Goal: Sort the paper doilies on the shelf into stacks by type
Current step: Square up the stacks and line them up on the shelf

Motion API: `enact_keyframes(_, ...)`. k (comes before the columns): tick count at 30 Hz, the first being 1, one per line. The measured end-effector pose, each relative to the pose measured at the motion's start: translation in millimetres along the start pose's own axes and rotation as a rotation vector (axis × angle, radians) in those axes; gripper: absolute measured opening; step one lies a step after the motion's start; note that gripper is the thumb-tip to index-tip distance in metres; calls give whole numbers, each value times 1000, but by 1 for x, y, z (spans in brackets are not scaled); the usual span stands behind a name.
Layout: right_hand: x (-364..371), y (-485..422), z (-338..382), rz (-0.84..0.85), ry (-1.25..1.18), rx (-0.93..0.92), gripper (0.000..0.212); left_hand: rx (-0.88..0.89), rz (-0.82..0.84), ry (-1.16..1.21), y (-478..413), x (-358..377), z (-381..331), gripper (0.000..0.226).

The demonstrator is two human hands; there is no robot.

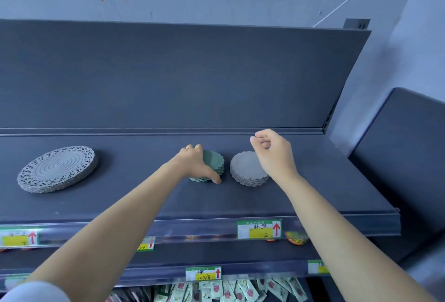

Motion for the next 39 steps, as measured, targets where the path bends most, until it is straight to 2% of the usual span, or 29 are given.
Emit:
enact_keyframes(4, -6, 1, -14, -19, 22, 13, 14, -4, -54, -11, -5, 11, -1, 104)
enact_keyframes(11, -1, 6, -16, 1, 63, -15, 11, 17, -54, -45, -4, 13, 1, 100)
enact_keyframes(14, 6, 7, -6, 17, 85, -58, 12, 34, -45, -100, -2, 13, 1, 112)
enact_keyframes(19, 32, 10, 24, 93, 284, -215, 25, 75, -32, -163, 12, 2, 8, 144)
enact_keyframes(23, 69, 17, 62, 162, 379, -327, 34, 125, -107, -243, 47, -27, 38, 142)
enact_keyframes(26, 116, 34, 103, 229, 384, -419, 39, 85, -184, -287, 90, -56, 86, 132)
enact_keyframes(29, 179, 66, 152, 323, 390, -537, 46, -33, -289, -332, 146, -87, 157, 115)
enact_keyframes(33, 276, 122, 227, 447, 406, -662, 52, -308, -430, -331, 238, -130, 273, 99)
enact_keyframes(39, 428, 229, 329, 589, 442, -753, 55, -710, -602, -312, 384, -173, 448, 85)
Point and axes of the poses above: each hand's wrist, its own y-axis away from the middle knuckle, its own x-axis out of the palm, z = x × y, the point moved 4 cm from there along -y, towards the middle knuckle, and after that the axes turned 6 degrees about x, right-handed, at the moved point
